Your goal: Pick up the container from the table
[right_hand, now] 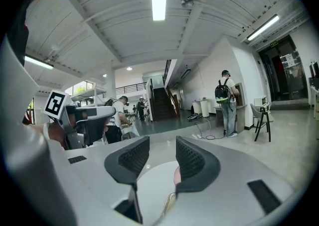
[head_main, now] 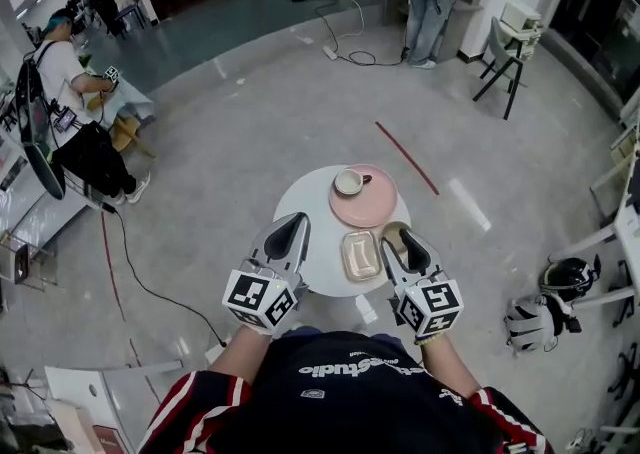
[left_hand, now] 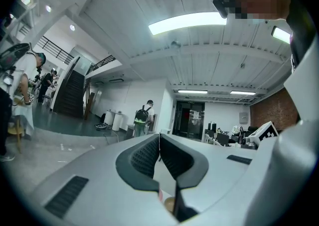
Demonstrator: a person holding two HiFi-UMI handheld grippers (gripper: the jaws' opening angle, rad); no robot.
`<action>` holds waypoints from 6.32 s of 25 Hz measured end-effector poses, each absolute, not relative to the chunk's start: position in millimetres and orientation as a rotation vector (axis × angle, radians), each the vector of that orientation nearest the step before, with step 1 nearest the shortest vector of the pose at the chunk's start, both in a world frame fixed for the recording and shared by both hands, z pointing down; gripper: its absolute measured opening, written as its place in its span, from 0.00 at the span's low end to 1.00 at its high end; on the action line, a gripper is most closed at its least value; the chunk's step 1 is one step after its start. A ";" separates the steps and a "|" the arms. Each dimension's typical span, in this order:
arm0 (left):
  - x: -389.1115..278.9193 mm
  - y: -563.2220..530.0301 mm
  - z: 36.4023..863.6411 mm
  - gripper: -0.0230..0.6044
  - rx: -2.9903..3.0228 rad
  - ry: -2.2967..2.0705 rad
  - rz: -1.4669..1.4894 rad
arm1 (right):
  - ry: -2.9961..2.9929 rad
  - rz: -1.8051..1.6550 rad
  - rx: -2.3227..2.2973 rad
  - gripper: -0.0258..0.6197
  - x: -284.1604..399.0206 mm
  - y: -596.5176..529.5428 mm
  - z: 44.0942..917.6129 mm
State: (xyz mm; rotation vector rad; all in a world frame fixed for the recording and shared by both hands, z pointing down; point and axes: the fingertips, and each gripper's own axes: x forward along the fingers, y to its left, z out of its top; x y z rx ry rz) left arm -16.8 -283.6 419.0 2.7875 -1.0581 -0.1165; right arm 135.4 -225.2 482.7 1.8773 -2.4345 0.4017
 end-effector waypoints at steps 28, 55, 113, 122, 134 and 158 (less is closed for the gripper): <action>23.1 -236.0 469.7 0.08 2.723 -1.117 -0.080 | -2.243 0.894 1.655 0.30 167.1 -212.4 709.3; 25.6 -206.1 493.7 0.08 2.661 -1.276 0.074 | -2.029 1.666 1.642 0.30 187.8 -218.7 875.2; -43.7 -283.8 460.2 0.08 2.717 -1.129 0.037 | -1.946 1.652 1.958 0.13 183.6 -236.8 783.6; -41.3 -289.5 447.1 0.08 2.724 -1.095 -0.016 | -2.070 1.412 2.002 0.13 181.1 -236.6 707.3; -38.9 -281.8 425.9 0.08 2.745 -1.075 -0.073 | -2.322 1.031 2.045 0.13 173.8 -237.0 576.6; -44.3 -277.3 394.5 0.08 2.836 -1.115 -0.103 | -2.489 0.188 2.089 0.13 141.5 -219.1 405.9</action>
